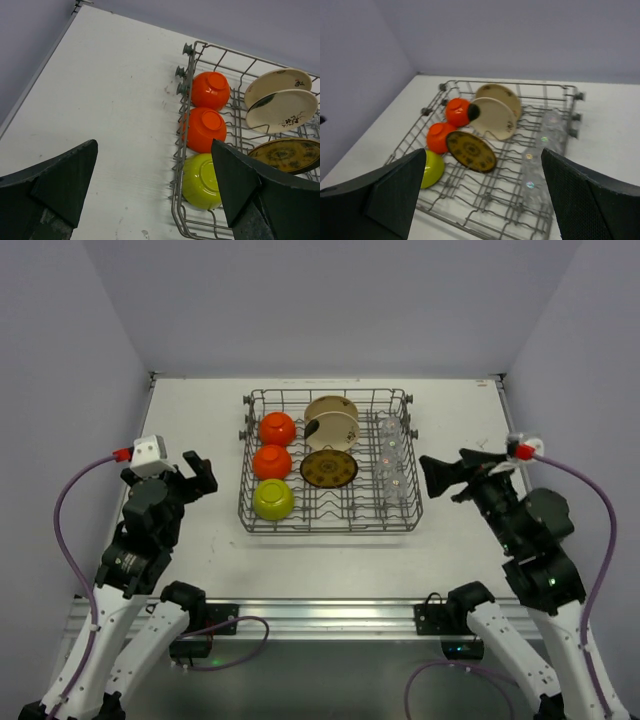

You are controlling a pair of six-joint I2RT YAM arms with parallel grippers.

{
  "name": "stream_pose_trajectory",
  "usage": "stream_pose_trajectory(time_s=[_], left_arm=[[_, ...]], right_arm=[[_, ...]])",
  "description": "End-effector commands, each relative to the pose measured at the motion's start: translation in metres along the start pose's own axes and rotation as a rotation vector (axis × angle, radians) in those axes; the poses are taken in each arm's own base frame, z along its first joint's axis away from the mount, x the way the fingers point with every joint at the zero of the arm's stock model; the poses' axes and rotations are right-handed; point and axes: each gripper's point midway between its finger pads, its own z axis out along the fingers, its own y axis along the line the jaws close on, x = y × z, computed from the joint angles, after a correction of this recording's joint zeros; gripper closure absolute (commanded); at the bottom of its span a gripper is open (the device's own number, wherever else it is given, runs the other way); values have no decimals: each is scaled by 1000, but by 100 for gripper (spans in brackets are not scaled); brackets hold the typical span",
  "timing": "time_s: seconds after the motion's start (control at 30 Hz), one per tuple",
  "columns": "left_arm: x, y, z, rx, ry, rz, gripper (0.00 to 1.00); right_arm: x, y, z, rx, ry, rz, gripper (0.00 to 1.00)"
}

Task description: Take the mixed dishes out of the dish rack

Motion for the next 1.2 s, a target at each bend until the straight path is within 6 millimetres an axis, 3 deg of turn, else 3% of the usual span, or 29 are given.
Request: stream_pose_trajectory(time_s=[0.0, 0.07, 0.1, 0.17, 0.2, 0.27, 0.3, 0.37, 0.4, 0.43, 0.47, 0.53, 0.8, 1.17], left_arm=[[-5, -8, 6, 32, -26, 7, 0], [-3, -8, 8, 28, -13, 13, 0], [-1, -8, 8, 28, -5, 16, 0], [1, -10, 8, 42, 1, 17, 0], [1, -11, 8, 49, -1, 16, 0], [2, -13, 7, 63, -3, 17, 0], [1, -13, 7, 63, -4, 17, 0], [3, -15, 7, 71, 3, 20, 0], [4, -15, 8, 73, 6, 21, 0], [4, -16, 7, 80, 8, 21, 0], [4, -17, 8, 83, 9, 21, 0], [5, -18, 8, 87, 13, 23, 0], [3, -14, 8, 66, 4, 20, 0], [3, -12, 8, 54, 3, 21, 0]], right_arm=[[14, 82, 27, -483, 175, -141, 1], [34, 106, 34, -650, 266, -182, 1], [44, 102, 56, -623, 281, -256, 1], [49, 105, 76, -594, 265, -366, 1], [67, 97, 100, -557, 315, -418, 1], [63, 93, 128, -495, 325, -471, 1], [88, 84, 146, -473, 405, -524, 1], [95, 81, 166, -415, 429, -619, 1], [104, 77, 172, -408, 463, -682, 1], [127, 74, 182, -407, 525, -709, 1], [128, 79, 188, -415, 529, -747, 6], [157, 80, 195, -441, 611, -795, 13], [206, 98, 203, -610, 594, -917, 32], [260, 68, 215, -592, 811, -1023, 54]])
